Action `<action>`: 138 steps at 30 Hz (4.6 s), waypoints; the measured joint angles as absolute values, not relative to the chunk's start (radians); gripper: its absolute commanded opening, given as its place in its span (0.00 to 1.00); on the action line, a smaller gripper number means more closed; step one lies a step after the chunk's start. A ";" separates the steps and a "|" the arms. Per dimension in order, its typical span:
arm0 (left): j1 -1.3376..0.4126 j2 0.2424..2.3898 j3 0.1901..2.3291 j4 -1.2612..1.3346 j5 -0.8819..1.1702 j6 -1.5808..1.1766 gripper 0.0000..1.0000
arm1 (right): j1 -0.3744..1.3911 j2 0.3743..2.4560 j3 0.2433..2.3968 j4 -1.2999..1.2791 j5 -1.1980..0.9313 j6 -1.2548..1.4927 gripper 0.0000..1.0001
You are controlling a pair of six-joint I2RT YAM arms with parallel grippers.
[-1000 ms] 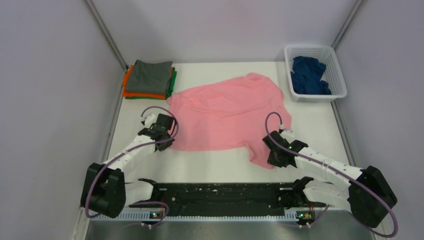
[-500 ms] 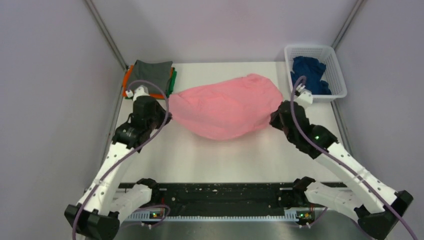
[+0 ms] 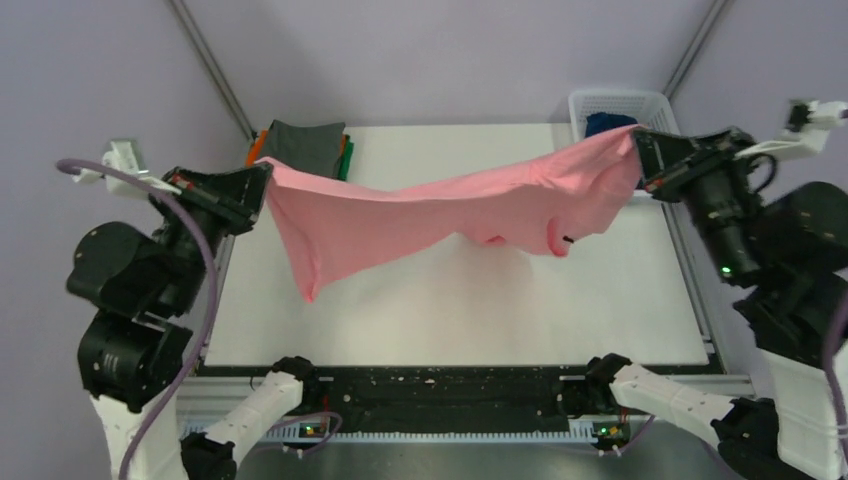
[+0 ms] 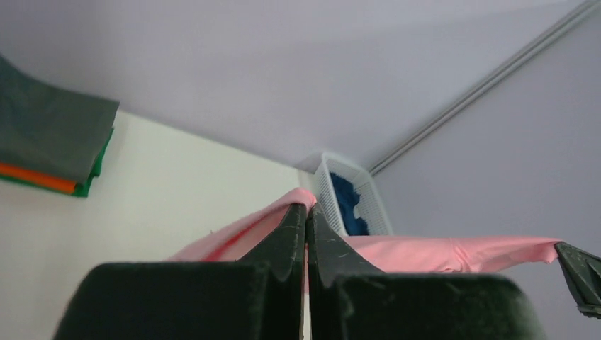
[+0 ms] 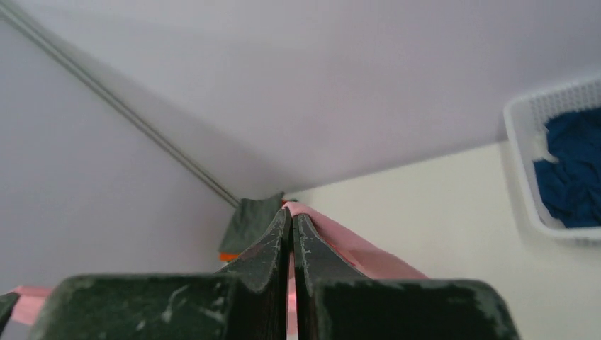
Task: Fold and stack the t-shirts
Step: Flatten out the tshirt, then fold the flattened tshirt in 1/3 of the way
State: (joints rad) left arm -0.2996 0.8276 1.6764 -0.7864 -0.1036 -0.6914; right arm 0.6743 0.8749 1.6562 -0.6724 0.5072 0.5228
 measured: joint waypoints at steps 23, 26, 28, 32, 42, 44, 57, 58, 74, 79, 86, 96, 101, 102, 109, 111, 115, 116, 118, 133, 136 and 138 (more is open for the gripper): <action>-0.300 0.913 1.739 -0.803 -0.111 -0.650 0.00 | 0.677 0.942 1.898 -0.661 0.589 0.313 0.00; -0.280 1.031 1.586 -0.751 -0.192 -0.651 0.00 | 0.671 0.988 1.700 -0.574 0.722 0.305 0.00; -0.237 1.126 1.486 -0.709 -0.204 -0.651 0.00 | 0.630 1.051 1.589 -0.539 0.741 0.313 0.00; -0.147 1.385 1.322 -0.584 -0.163 -0.636 0.00 | 0.430 1.233 1.384 -0.442 0.610 0.373 0.00; -0.093 2.112 1.673 -0.546 -0.094 -0.598 0.00 | 0.258 1.808 1.280 -0.180 0.314 0.474 0.00; -0.087 2.175 1.726 -0.547 -0.084 -0.597 0.00 | 0.247 1.900 1.328 -0.163 0.275 0.483 0.00; -0.068 2.104 1.639 -0.533 -0.046 -0.595 0.00 | 0.231 1.836 1.325 -0.193 0.205 0.506 0.00; -0.068 2.069 1.599 -0.532 -0.045 -0.595 0.00 | 0.231 1.800 1.304 -0.209 0.206 0.509 0.00; -0.067 1.720 1.202 -0.495 -0.023 -0.603 0.00 | 0.232 1.112 0.907 -0.581 0.207 0.602 0.00; -0.067 1.683 1.165 -0.505 -0.023 -0.603 0.00 | 0.232 0.953 0.810 -0.667 0.151 0.639 0.20; -0.067 1.654 1.149 -0.547 -0.052 -0.604 0.28 | 0.241 0.817 0.606 -0.762 0.075 0.716 0.59; -0.067 1.649 1.187 -0.702 -0.176 -0.626 0.99 | 0.241 0.846 0.625 -0.754 0.103 0.676 0.99; -0.074 1.601 1.212 -0.693 -0.114 -0.626 0.99 | 0.241 0.988 0.657 -0.614 0.097 0.644 0.99; -0.080 1.593 1.212 -0.678 -0.084 -0.625 0.99 | 0.241 1.020 0.658 -0.582 0.091 0.639 0.99; -0.118 1.716 1.211 -0.521 0.148 -0.626 0.98 | 0.241 1.323 0.733 -0.415 0.068 0.636 0.99; -0.118 1.788 1.212 -0.497 0.174 -0.629 0.97 | 0.241 1.402 0.764 -0.380 0.072 0.632 0.99; -0.113 1.864 1.254 -0.475 0.187 -0.642 0.97 | 0.241 1.537 0.832 -0.344 0.108 0.628 0.98; -0.112 1.877 1.265 -0.466 0.186 -0.645 0.97 | 0.241 1.557 0.850 -0.323 0.111 0.627 0.98; -0.110 1.908 1.296 -0.477 0.175 -0.657 0.97 | 0.241 1.605 0.889 -0.299 0.121 0.624 0.99; -0.105 2.153 1.675 -0.556 0.083 -0.690 0.98 | 0.173 1.946 1.277 -0.205 0.157 0.578 0.98; -0.102 2.156 1.687 -0.569 0.070 -0.690 0.98 | 0.169 1.959 1.303 -0.220 0.157 0.565 0.99; -0.101 2.151 1.684 -0.585 0.066 -0.689 0.98 | 0.167 1.949 1.302 -0.237 0.146 0.548 0.99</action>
